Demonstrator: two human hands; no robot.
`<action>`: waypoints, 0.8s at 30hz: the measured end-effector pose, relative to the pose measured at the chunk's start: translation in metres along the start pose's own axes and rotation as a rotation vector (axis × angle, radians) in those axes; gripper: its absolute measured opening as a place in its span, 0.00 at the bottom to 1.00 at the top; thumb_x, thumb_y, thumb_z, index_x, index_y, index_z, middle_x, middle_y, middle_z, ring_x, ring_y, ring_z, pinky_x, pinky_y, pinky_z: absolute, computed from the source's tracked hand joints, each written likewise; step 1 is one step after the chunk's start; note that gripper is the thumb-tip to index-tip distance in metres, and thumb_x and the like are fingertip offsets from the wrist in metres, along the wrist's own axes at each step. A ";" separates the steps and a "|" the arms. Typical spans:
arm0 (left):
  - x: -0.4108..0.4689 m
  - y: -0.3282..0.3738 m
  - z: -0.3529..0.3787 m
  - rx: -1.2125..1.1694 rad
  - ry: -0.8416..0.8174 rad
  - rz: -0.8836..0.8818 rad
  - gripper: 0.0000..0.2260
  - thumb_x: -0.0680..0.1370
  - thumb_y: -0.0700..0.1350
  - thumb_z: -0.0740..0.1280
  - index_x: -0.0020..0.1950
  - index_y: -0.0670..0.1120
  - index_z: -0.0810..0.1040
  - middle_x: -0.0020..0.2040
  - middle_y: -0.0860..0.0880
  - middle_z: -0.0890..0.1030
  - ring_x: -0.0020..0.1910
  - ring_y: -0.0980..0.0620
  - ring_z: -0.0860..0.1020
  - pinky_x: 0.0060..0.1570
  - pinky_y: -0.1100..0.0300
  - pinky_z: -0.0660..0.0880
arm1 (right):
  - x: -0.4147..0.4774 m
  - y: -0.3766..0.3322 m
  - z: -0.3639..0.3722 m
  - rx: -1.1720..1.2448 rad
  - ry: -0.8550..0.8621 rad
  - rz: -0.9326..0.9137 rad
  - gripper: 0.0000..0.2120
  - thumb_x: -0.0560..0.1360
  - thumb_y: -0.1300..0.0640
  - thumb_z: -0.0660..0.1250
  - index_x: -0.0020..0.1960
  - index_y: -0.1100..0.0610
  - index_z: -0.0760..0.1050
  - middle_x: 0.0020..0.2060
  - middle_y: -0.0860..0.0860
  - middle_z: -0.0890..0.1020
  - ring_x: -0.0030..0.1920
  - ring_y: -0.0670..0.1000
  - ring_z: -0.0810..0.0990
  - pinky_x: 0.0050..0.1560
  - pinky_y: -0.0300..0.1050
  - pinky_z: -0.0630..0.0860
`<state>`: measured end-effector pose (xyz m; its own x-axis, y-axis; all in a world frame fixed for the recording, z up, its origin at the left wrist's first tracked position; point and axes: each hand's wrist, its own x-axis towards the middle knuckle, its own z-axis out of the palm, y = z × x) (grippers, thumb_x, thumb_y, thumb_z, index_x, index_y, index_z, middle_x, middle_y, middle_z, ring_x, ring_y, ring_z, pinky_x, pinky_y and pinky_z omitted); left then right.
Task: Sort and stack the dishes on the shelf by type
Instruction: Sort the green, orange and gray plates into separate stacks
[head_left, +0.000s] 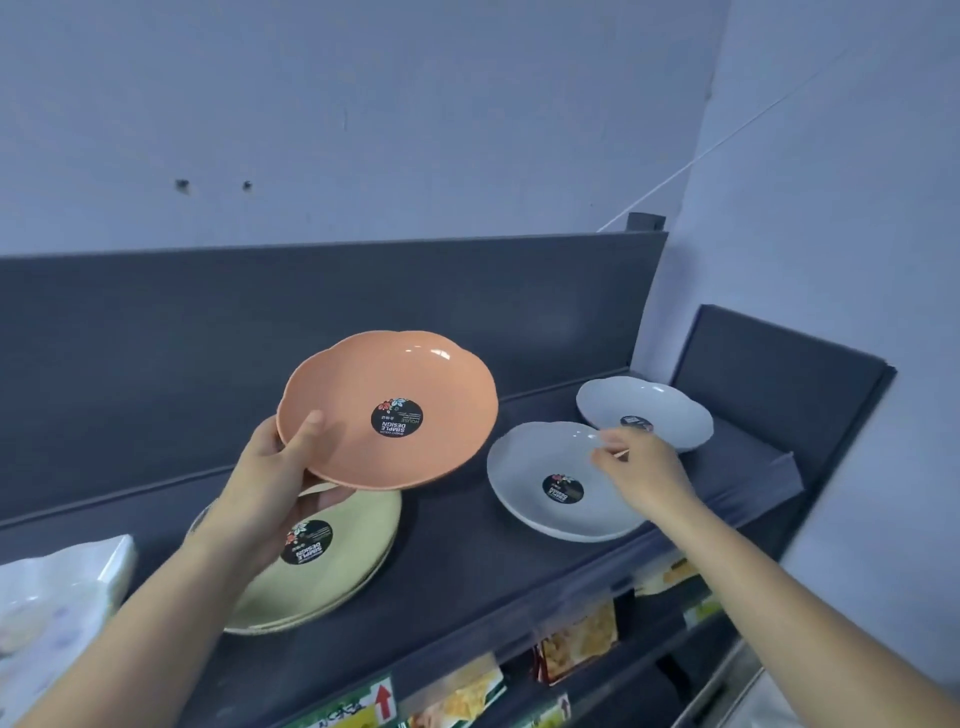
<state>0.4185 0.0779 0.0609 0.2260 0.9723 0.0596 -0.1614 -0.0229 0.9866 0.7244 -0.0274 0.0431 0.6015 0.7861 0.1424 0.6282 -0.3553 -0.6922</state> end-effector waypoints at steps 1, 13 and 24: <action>0.002 -0.001 0.007 -0.001 0.002 -0.001 0.11 0.81 0.50 0.59 0.62 0.49 0.71 0.53 0.50 0.80 0.45 0.51 0.81 0.34 0.61 0.80 | 0.006 0.013 -0.004 -0.047 0.046 0.018 0.17 0.76 0.57 0.66 0.63 0.60 0.76 0.58 0.56 0.80 0.57 0.56 0.78 0.54 0.46 0.72; 0.038 -0.005 0.050 0.022 -0.058 -0.052 0.12 0.81 0.49 0.58 0.62 0.46 0.70 0.51 0.49 0.79 0.46 0.49 0.79 0.30 0.64 0.80 | 0.027 0.054 -0.013 0.322 -0.105 0.375 0.09 0.71 0.72 0.62 0.44 0.68 0.80 0.45 0.59 0.83 0.44 0.55 0.82 0.37 0.47 0.83; 0.061 -0.008 0.079 0.131 -0.123 -0.113 0.10 0.82 0.49 0.55 0.57 0.47 0.72 0.47 0.48 0.80 0.43 0.51 0.80 0.29 0.64 0.80 | 0.091 0.077 -0.066 0.530 0.332 0.431 0.11 0.71 0.74 0.62 0.48 0.63 0.78 0.52 0.59 0.80 0.49 0.60 0.82 0.42 0.46 0.80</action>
<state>0.5089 0.1187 0.0687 0.3528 0.9347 -0.0425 -0.0041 0.0470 0.9989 0.8601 -0.0163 0.0492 0.9096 0.4095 -0.0699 0.0334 -0.2398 -0.9702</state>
